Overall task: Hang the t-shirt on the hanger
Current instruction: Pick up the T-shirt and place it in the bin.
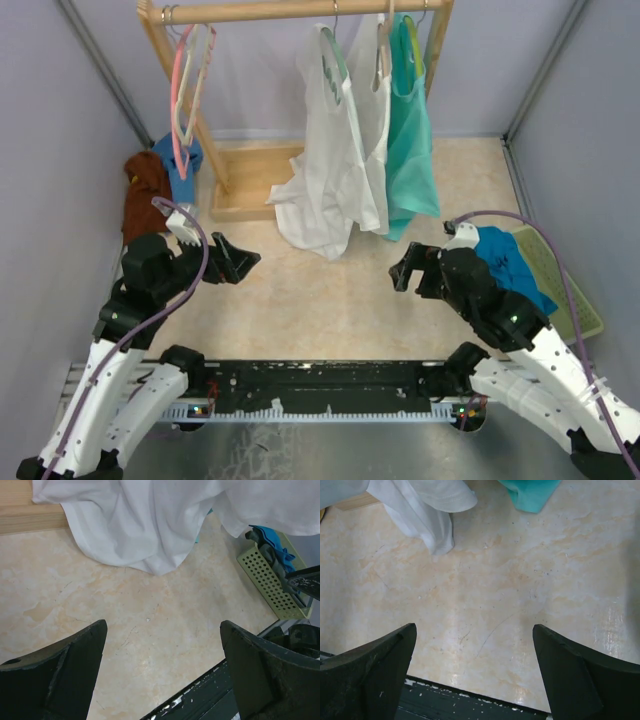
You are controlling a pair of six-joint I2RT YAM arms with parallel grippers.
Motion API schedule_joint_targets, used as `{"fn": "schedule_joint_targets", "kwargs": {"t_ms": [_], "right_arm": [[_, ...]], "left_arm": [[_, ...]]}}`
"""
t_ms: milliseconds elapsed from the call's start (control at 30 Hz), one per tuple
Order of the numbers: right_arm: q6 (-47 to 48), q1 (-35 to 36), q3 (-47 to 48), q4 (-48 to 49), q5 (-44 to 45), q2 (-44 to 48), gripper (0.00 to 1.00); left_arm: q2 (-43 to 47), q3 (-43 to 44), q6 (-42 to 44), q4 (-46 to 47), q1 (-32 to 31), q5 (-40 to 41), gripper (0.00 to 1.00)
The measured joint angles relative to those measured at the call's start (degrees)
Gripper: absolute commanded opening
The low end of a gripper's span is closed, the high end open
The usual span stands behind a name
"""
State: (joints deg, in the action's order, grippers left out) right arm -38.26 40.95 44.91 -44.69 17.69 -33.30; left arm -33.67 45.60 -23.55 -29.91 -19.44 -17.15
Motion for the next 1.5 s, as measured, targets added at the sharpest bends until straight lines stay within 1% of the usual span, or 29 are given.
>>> {"fn": "schedule_joint_targets", "kwargs": {"t_ms": [400,533,667,933,1133,1267,1300,1367,1500], "right_arm": [[-0.44,0.0,0.0,-0.83,0.07,-0.15,0.99],[-2.01,0.0,0.37,-1.55,0.72,-0.17,0.99],[-3.74,0.0,3.54,-3.52,1.07,-1.44,0.99],[-0.31,0.0,9.33,-3.43,1.62,-2.05,0.99],[2.29,0.0,14.16,-3.93,3.54,-7.65,0.99],[2.12,-0.13,19.82,-8.98,9.05,-15.74,0.99],[1.92,-0.57,20.92,-10.05,10.12,-17.46,0.99],[1.62,-3.69,21.75,-11.47,11.06,-20.57,0.98],[1.64,-17.68,20.63,-13.46,9.88,-22.18,0.95]], "left_arm": [[0.48,-0.46,-0.46,0.85,0.0,-0.07,1.0],[0.48,-0.46,-0.63,1.18,0.0,-0.07,1.0],[0.46,-0.46,-0.63,1.44,0.0,-0.07,1.0],[-0.26,-0.46,-0.63,2.82,0.0,-0.48,1.0],[-2.84,0.59,-0.59,3.21,0.0,-1.05,1.0],[-3.37,1.31,-0.61,3.69,0.0,-1.51,1.0],[-3.28,1.33,-0.61,3.93,0.0,-1.64,1.0],[-3.17,1.4,-0.61,4.26,0.0,-2.14,1.0],[-3.13,1.4,-0.61,5.31,0.0,-3.69,1.0]]}}
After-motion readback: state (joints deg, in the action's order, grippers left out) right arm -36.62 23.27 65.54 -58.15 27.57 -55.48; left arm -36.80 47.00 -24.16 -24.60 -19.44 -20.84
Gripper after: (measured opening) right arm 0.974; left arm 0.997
